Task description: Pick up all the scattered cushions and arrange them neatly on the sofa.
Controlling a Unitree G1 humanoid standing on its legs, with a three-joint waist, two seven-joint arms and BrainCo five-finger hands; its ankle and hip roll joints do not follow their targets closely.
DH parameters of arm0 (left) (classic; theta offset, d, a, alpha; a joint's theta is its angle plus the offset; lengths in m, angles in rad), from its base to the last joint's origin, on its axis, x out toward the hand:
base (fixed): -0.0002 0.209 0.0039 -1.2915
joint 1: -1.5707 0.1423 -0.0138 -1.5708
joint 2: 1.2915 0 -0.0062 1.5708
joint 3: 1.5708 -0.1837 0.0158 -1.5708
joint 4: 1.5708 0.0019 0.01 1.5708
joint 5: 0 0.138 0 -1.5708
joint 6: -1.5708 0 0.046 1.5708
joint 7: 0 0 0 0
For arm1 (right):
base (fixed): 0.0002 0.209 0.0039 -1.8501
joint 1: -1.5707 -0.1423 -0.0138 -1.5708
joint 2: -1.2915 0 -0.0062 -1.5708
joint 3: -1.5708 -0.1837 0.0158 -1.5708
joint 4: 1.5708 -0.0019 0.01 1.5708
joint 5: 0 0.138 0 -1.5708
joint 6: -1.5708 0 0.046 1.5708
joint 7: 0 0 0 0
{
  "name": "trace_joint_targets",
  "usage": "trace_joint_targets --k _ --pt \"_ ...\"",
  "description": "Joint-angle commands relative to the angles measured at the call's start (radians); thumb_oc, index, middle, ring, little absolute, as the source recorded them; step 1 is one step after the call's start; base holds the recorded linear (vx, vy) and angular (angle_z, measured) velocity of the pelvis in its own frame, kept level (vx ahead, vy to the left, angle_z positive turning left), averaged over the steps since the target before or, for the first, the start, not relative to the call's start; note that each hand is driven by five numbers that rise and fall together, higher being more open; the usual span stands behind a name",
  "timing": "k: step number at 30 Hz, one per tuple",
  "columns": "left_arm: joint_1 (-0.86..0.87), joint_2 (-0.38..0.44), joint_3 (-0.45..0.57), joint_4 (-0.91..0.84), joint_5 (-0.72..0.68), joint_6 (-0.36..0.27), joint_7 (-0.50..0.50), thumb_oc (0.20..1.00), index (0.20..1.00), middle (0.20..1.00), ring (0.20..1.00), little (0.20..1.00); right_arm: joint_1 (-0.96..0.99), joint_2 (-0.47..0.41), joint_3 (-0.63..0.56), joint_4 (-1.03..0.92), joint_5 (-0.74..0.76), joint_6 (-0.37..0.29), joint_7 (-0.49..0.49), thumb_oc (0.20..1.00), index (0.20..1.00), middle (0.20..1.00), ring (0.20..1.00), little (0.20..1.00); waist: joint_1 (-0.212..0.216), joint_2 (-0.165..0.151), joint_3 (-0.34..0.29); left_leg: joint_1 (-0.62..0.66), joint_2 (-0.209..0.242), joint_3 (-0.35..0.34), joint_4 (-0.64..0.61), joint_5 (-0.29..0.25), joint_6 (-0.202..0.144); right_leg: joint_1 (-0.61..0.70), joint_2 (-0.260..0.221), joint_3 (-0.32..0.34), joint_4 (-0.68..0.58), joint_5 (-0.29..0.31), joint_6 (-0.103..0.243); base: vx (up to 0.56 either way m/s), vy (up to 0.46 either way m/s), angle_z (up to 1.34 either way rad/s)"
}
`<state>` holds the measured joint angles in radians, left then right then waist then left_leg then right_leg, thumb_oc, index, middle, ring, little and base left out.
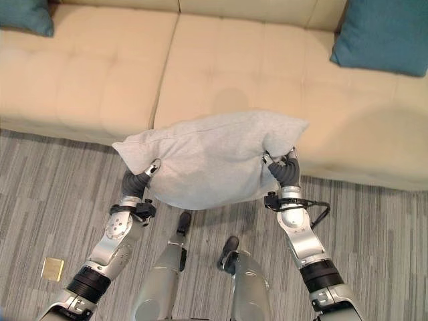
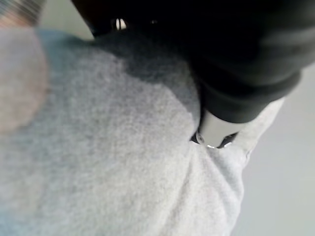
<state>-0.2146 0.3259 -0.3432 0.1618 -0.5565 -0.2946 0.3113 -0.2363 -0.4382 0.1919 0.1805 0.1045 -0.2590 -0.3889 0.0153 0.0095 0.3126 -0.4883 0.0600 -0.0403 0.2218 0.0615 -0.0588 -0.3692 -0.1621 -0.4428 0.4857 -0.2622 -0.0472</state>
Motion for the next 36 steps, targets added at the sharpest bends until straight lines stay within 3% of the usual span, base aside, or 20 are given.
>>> trace_joint_targets --k 1,5,7,8,11,12,16,18,20,24,25,28,29,30,31,32,34,36 --pt "-0.023 -0.011 -0.011 -0.102 0.033 -0.066 -0.080 0.200 0.200 0.200 0.200 0.200 -0.039 0.016 0.010 -0.090 -0.001 -0.058 0.035 0.200 0.200 0.200 0.200 0.200 -0.017 -0.029 -0.106 0.053 -0.006 0.146 0.045 -0.072 0.005 0.165 0.040 0.062 -0.266 0.080 0.076 0.21 0.185 -0.31" --pt "0.037 -0.007 -0.024 -0.118 0.047 -0.043 -0.108 0.200 0.200 0.200 0.200 0.200 -0.012 0.027 0.005 -0.085 -0.017 -0.042 0.061 0.200 0.200 0.200 0.200 0.200 0.006 -0.049 -0.133 0.191 -0.061 0.131 -0.016 -0.145 0.052 0.234 -0.013 0.094 -0.233 0.147 0.149 0.27 0.222 -0.36" --pt "0.051 -0.001 -0.031 -0.130 0.043 -0.035 -0.125 0.200 0.200 0.200 0.200 0.200 0.002 0.029 0.001 -0.092 -0.024 -0.029 0.077 0.200 0.200 0.200 0.200 0.200 -0.002 -0.051 -0.128 0.249 -0.076 0.140 -0.028 -0.165 0.082 0.224 -0.042 0.142 -0.114 0.216 0.195 0.23 0.245 -0.17" --pt "0.054 0.003 -0.035 -0.126 0.049 -0.033 -0.131 0.200 0.200 0.200 0.200 0.200 0.007 0.035 -0.001 -0.094 -0.024 -0.028 0.081 0.200 0.200 0.200 0.200 0.200 -0.007 -0.046 -0.129 0.275 -0.082 0.134 -0.033 -0.175 0.095 0.215 -0.038 0.180 -0.056 0.221 0.201 0.23 0.224 -0.20" --pt "0.048 -0.002 -0.043 -0.118 0.062 -0.032 -0.133 0.200 0.200 0.200 0.200 0.200 0.020 0.043 -0.009 -0.097 -0.022 -0.033 0.085 0.200 0.200 0.200 0.200 0.200 -0.018 -0.038 -0.128 0.323 -0.085 0.120 -0.049 -0.183 0.104 0.177 0.000 0.251 0.002 0.205 0.192 0.16 0.090 0.00" --pt "0.042 -0.005 -0.048 -0.115 0.075 -0.034 -0.135 0.200 0.200 0.200 0.200 0.200 0.023 0.040 -0.016 -0.092 -0.015 -0.036 0.091 0.200 0.200 0.200 0.200 0.200 -0.037 -0.039 -0.136 0.358 -0.093 0.097 -0.063 -0.193 0.104 0.141 0.051 0.310 -0.060 0.161 0.168 0.28 0.034 -0.10" --pt "0.052 -0.002 -0.039 -0.116 0.092 -0.025 -0.130 0.200 0.200 0.200 0.200 0.200 0.019 0.035 -0.010 -0.086 -0.007 -0.036 0.098 0.200 0.200 0.200 0.200 0.200 -0.039 -0.051 -0.143 0.406 -0.100 0.090 -0.091 -0.206 0.098 0.116 0.049 0.288 -0.213 0.201 0.164 0.22 -0.047 -0.05" --pt "0.048 -0.006 -0.031 -0.105 0.111 -0.033 -0.132 0.200 0.200 0.200 0.200 0.200 0.030 0.025 -0.016 -0.078 -0.004 -0.035 0.107 0.200 0.200 0.200 0.200 0.200 -0.064 -0.064 -0.157 0.460 -0.126 0.051 -0.116 -0.214 0.092 0.095 0.094 0.345 -0.300 0.229 0.174 0.30 -0.069 0.30" --pt "0.047 -0.013 -0.030 -0.091 0.121 -0.032 -0.132 0.200 0.200 0.200 0.200 0.200 0.043 0.014 -0.031 -0.078 -0.006 -0.041 0.107 0.200 0.200 0.200 0.200 0.200 -0.065 -0.074 -0.180 0.471 -0.138 0.036 -0.115 -0.227 0.081 0.157 0.108 0.353 -0.354 0.242 0.157 0.22 -0.091 0.79" --pt "0.056 -0.025 -0.025 -0.087 0.112 -0.029 -0.142 0.200 0.200 0.200 0.200 0.200 0.084 0.007 -0.064 -0.085 0.000 -0.042 0.111 0.200 0.200 0.200 0.200 0.200 -0.079 -0.075 -0.205 0.468 -0.117 0.043 -0.051 -0.232 0.039 0.224 0.120 0.332 -0.386 0.232 0.138 0.19 -0.122 0.54" --pt "0.055 -0.033 -0.027 -0.079 0.107 -0.026 -0.141 0.200 0.200 0.200 0.200 0.200 0.099 0.003 -0.075 -0.087 0.012 -0.046 0.113 0.200 0.200 0.200 0.200 0.200 -0.090 -0.080 -0.206 0.422 -0.079 0.082 0.095 -0.198 0.001 0.270 0.115 0.308 -0.403 0.224 0.123 0.09 -0.087 0.32" --pt "0.054 -0.036 -0.028 -0.081 0.102 -0.024 -0.141 0.200 0.200 0.200 0.200 0.200 0.100 -0.001 -0.074 -0.087 0.017 -0.045 0.113 0.200 0.200 0.200 0.200 0.200 -0.092 -0.083 -0.204 0.394 -0.050 0.111 0.173 -0.181 -0.008 0.286 0.116 0.296 -0.401 0.214 0.106 0.11 -0.109 0.45" --pt "0.058 -0.045 -0.027 -0.076 0.091 -0.017 -0.140 0.200 0.200 0.200 0.200 0.200 0.106 -0.007 -0.074 -0.091 0.023 -0.039 0.112 0.200 0.200 0.200 0.200 0.200 -0.090 -0.093 -0.201 0.334 0.010 0.193 0.269 -0.178 0.006 0.333 0.116 0.277 -0.411 0.184 0.084 0.14 -0.116 0.47" --pt "0.053 -0.049 -0.030 -0.073 0.091 -0.011 -0.141 0.200 0.200 0.200 0.200 0.200 0.111 -0.008 -0.079 -0.096 0.024 -0.037 0.111 0.200 0.200 0.200 0.200 0.200 -0.090 -0.098 -0.203 0.309 0.028 0.221 0.239 -0.185 0.013 0.346 0.109 0.266 -0.416 0.176 0.085 0.27 -0.114 0.51" --pt "0.045 -0.049 -0.039 -0.066 0.099 -0.001 -0.145 0.200 0.200 0.200 0.200 0.200 0.120 -0.008 -0.089 -0.097 0.026 -0.033 0.111 0.200 0.200 0.200 0.200 0.200 -0.084 -0.100 -0.213 0.284 0.050 0.249 0.131 -0.183 0.020 0.364 0.108 0.246 -0.420 0.163 0.093 0.30 0.012 0.69" --pt "0.039 -0.047 -0.044 -0.064 0.106 0.004 -0.136 0.200 0.200 0.200 0.200 0.200 0.117 -0.009 -0.092 -0.091 0.023 -0.028 0.102 0.200 0.200 0.200 0.200 0.200 -0.069 -0.093 -0.213 0.247 0.051 0.235 0.016 -0.102 0.004 0.388 0.119 0.242 -0.420 0.143 0.095 0.31 0.041 0.51" --pt "0.041 -0.048 -0.044 -0.068 0.103 0.006 -0.131 0.200 0.200 0.200 0.200 0.200 0.109 -0.008 -0.090 -0.084 0.025 -0.022 0.095 0.200 0.200 0.200 0.200 0.200 -0.056 -0.093 -0.207 0.211 0.048 0.214 -0.027 -0.057 -0.013 0.411 0.121 0.250 -0.418 0.126 0.095 0.20 0.053 0.18" --pt "0.048 -0.046 -0.038 -0.078 0.093 0.002 -0.132 0.200 0.200 0.200 0.200 0.200 0.104 -0.004 -0.088 -0.090 0.021 -0.020 0.098 0.200 0.200 0.200 0.200 0.200 -0.050 -0.081 -0.213 0.230 0.049 0.206 -0.047 -0.051 -0.013 0.427 0.120 0.266 -0.407 0.116 0.103 0.20 0.149 -0.30"
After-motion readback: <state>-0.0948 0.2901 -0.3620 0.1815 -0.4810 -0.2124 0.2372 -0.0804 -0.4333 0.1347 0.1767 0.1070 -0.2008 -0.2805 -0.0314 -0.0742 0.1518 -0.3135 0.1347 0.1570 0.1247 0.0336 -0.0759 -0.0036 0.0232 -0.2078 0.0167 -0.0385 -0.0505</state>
